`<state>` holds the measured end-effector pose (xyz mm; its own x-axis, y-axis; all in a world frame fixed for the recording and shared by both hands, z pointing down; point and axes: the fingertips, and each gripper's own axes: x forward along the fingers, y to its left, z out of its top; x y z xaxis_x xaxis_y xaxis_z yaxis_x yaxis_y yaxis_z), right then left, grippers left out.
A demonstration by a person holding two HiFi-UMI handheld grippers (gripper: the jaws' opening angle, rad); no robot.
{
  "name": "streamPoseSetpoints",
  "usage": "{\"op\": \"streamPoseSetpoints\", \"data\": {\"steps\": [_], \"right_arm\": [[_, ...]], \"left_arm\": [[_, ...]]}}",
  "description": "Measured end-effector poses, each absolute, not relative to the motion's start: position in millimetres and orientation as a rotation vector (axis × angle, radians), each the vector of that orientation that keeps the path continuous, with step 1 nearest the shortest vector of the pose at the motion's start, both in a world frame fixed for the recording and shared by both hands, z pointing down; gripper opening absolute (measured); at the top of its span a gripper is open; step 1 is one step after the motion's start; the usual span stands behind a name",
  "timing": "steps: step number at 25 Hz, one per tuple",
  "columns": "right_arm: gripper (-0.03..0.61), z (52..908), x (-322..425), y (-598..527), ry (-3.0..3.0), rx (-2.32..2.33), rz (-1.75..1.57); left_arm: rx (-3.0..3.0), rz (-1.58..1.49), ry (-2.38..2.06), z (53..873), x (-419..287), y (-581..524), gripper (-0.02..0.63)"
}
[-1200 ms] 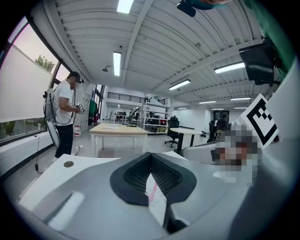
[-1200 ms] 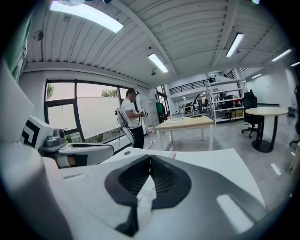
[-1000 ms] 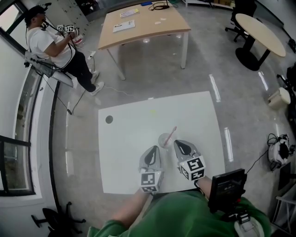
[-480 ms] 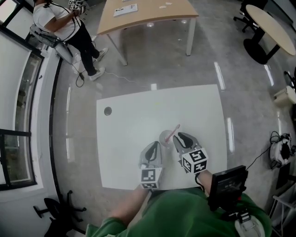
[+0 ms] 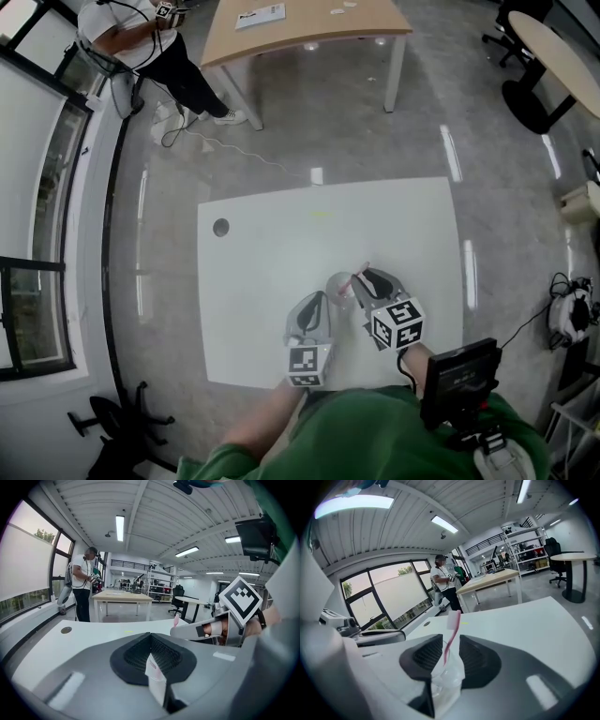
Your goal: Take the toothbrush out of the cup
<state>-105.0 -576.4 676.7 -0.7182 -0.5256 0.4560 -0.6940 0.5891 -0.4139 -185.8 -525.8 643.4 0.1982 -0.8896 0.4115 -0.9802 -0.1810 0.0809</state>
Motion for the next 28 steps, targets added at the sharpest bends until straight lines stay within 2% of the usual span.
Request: {"op": "streamPoseSetpoints", "data": {"steps": [9, 12, 28], "right_arm": [[0.103, 687.0, -113.6, -591.5, -2.522, 0.946, 0.816], [0.077, 688.6, -111.3, -593.8, -2.51, 0.959, 0.799], [0.02, 667.3, -113.5, -589.1, -2.548, 0.977, 0.718]], "left_arm": [[2.13, 0.395, -1.779, 651.8, -187.9, -540.3, 0.006], [2.119, 0.401, -1.779, 655.6, -189.1, -541.7, 0.006], [2.14, 0.384, -1.795, 647.1, -189.0, -540.8, 0.006]]}}
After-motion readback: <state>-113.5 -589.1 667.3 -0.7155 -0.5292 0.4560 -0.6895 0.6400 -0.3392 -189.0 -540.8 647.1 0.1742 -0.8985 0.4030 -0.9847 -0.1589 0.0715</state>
